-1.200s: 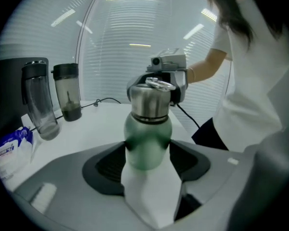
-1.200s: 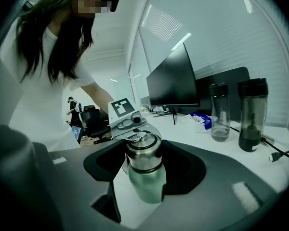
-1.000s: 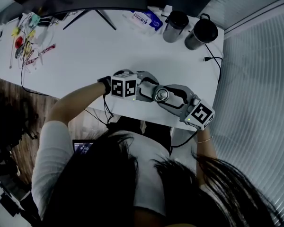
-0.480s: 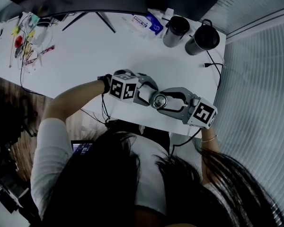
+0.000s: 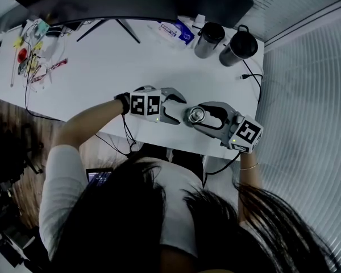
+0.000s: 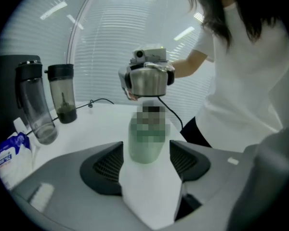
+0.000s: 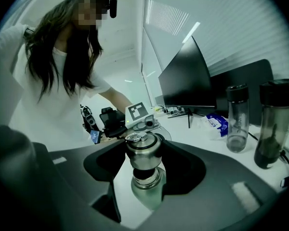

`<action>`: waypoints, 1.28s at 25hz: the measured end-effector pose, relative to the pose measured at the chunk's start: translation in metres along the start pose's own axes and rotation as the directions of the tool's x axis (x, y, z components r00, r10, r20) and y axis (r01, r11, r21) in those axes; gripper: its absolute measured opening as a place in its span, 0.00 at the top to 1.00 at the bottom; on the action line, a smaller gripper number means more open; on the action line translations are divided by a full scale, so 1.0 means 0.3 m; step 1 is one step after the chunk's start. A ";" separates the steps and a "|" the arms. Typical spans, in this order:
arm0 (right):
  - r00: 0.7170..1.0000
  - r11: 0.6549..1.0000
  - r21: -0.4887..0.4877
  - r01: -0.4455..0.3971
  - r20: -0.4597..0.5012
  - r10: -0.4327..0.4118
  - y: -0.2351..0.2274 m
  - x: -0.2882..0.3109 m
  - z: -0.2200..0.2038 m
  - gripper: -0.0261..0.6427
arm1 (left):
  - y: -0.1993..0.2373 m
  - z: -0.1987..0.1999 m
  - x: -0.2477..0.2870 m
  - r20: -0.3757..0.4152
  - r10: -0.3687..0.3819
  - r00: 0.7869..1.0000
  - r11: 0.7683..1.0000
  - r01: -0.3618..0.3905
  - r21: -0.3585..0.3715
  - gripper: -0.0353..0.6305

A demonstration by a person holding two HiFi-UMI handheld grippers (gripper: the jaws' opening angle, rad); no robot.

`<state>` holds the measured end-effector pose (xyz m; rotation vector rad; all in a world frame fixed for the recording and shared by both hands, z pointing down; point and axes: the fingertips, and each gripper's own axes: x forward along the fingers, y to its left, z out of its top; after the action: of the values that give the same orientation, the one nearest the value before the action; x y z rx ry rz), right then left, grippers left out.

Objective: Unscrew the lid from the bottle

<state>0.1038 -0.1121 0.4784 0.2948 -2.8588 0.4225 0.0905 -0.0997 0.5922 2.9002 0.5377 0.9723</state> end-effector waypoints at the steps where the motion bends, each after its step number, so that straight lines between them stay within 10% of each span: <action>1: 1.000 1.000 0.002 0.025 0.012 -0.025 0.000 0.000 0.011 0.61 | 0.007 0.013 -0.019 0.018 0.026 0.999 1.000 -0.026 -0.017 0.44; 16: 0.884 0.908 -0.005 0.418 0.233 -0.405 0.121 -0.034 0.247 0.61 | 0.008 0.246 -0.334 0.289 0.366 0.885 0.931 -0.348 -0.114 0.44; 24: 0.730 0.767 0.020 0.642 0.291 -0.619 0.210 -0.096 0.323 0.61 | -0.070 0.346 -0.439 0.386 0.481 0.787 0.876 -0.452 -0.170 0.47; 32: 0.548 0.614 0.124 0.780 0.339 -0.765 0.242 -0.183 0.362 0.61 | -0.117 0.433 -0.548 0.473 0.609 0.637 0.792 -0.524 -0.314 0.51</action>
<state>0.1173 -0.0684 0.3445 1.7113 -2.6537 0.1158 0.0338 -0.1119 0.3878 3.0246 -0.5085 0.0980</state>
